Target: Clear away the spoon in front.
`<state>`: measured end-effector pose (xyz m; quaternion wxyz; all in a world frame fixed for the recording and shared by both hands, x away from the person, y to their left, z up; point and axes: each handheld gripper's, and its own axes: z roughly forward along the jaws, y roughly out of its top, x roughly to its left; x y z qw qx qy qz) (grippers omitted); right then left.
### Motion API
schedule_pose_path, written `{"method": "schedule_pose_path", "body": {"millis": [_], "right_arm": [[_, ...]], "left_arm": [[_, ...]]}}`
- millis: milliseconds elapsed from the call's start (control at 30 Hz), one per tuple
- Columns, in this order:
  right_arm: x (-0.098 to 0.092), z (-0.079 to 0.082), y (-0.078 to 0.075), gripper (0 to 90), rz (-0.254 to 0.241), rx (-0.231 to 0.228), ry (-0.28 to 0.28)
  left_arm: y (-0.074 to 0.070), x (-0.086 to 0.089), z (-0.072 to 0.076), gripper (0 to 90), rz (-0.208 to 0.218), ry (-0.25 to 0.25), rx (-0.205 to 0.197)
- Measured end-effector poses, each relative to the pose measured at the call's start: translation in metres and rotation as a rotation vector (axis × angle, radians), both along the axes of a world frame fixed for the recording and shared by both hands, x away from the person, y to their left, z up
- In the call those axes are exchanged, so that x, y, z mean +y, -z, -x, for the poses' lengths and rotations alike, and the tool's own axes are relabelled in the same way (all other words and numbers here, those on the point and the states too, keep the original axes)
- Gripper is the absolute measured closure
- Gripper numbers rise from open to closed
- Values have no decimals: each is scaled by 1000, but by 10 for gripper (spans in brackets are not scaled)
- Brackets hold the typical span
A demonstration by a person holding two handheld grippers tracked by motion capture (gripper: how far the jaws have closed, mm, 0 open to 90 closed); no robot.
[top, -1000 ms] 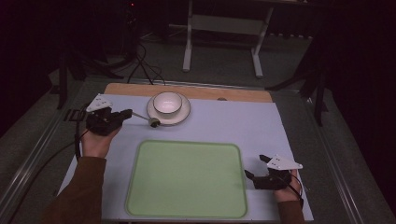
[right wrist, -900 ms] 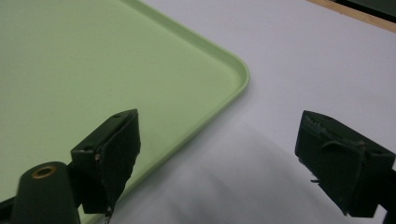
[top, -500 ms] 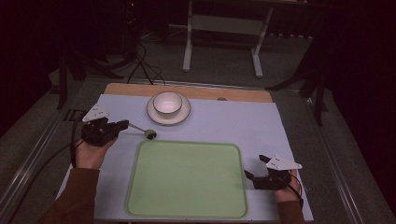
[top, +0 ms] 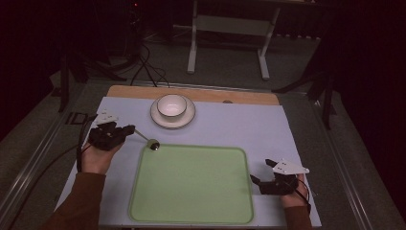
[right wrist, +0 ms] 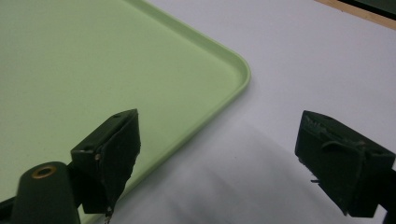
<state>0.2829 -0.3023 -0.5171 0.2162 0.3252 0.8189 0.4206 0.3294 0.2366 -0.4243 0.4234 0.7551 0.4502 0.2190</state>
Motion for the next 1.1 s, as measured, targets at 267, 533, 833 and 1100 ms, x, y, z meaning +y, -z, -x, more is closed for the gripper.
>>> {"method": "schedule_pose_path", "body": {"millis": [267, 533, 833, 1100], "right_arm": [[-1, 0, 0, 139, -4, 0, 1], [0, 0, 0, 139, 9, -1, -1], [0, 0, 0, 138, 11, -2, 0], [1, 0, 1, 138, 17, -1, -4]], "left_arm": [[12, -9, -29, 871, 55, -13, -102], [20, -8, -47, 892, 185, -15, -72], [9, -5, -33, 895, 216, 43, -43], [2, -6, -14, 895, 214, 120, -26]]}}
